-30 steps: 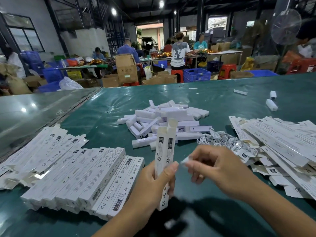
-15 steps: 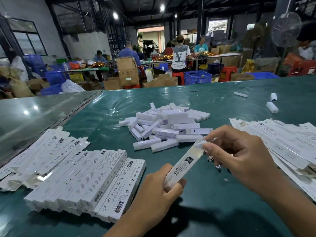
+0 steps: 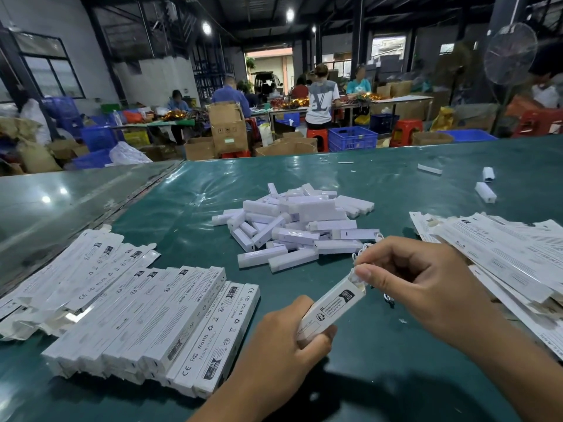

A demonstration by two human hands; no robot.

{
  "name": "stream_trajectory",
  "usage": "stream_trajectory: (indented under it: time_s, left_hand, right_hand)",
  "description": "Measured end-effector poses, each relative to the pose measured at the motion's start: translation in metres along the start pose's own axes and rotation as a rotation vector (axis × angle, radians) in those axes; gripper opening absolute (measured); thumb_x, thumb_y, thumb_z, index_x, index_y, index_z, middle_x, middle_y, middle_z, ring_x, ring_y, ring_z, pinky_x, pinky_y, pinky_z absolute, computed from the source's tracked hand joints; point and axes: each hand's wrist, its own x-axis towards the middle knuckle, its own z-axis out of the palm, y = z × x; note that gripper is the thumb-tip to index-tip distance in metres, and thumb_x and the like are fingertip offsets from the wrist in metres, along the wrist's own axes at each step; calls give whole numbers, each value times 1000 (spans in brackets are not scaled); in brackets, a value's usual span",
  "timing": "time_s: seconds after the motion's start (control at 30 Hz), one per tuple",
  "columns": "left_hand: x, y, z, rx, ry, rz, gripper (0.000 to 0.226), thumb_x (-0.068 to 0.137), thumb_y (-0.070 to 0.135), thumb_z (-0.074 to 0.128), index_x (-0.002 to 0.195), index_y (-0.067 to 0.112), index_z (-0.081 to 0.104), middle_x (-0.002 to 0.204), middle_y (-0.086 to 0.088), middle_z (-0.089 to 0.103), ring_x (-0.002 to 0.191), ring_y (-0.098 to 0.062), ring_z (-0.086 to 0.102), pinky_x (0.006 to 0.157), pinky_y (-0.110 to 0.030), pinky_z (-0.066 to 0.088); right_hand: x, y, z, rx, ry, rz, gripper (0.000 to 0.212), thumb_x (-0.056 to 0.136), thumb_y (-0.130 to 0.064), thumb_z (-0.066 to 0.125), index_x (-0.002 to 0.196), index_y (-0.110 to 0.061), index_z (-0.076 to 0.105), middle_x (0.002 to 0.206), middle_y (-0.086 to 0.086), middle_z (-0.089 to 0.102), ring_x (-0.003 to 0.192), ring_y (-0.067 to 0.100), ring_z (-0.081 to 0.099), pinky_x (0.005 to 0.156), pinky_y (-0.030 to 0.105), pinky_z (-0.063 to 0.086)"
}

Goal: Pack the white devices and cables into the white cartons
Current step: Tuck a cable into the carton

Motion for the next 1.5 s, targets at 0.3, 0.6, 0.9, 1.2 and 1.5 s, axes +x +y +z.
stream_trajectory:
  time_s: [0.3,0.6,0.9,1.2,1.5]
  left_hand:
    - [0,1,-1,-36,-6,-18,19,92,32,65,81,30,50,64,21,58,52,-2,51,51,-10,33]
    - [1,0,0,-62,16,-24,22,93,29,67,79,28,51,64,24,58,53,0,51,51,-9,33]
    - [1,-3,-1,-79,80,11,29,93,43,66,80,24,48,58,16,50,51,-7,40,49,-14,28]
    - [1,-2,-2,-226,70,21,30,89,56,61,98,28,56,57,8,45,53,-6,38,51,-19,32]
    - [-2,5,2,-499,-83,36,40,88,55,70,116,31,55,93,7,62,87,-7,59,77,-37,51]
  right_hand:
    - [2,0,-5,-320,-3,-145,5,90,-35,74,88,-31,73,82,-9,66,68,16,58,61,20,41]
    - [-2,6,10,-91,81,-36,20,79,-42,77,88,-26,71,79,-5,73,61,10,60,54,22,46]
    - [-5,3,25,-199,55,-32,23,89,-54,58,89,-37,74,100,-13,68,87,15,63,61,19,44]
    - [-7,3,26,-222,112,-107,30,92,-49,55,118,-36,64,109,-14,62,100,17,62,72,23,50]
    - [-16,1,35,-254,141,-262,31,94,-30,55,119,-24,72,122,-4,57,116,19,58,92,20,46]
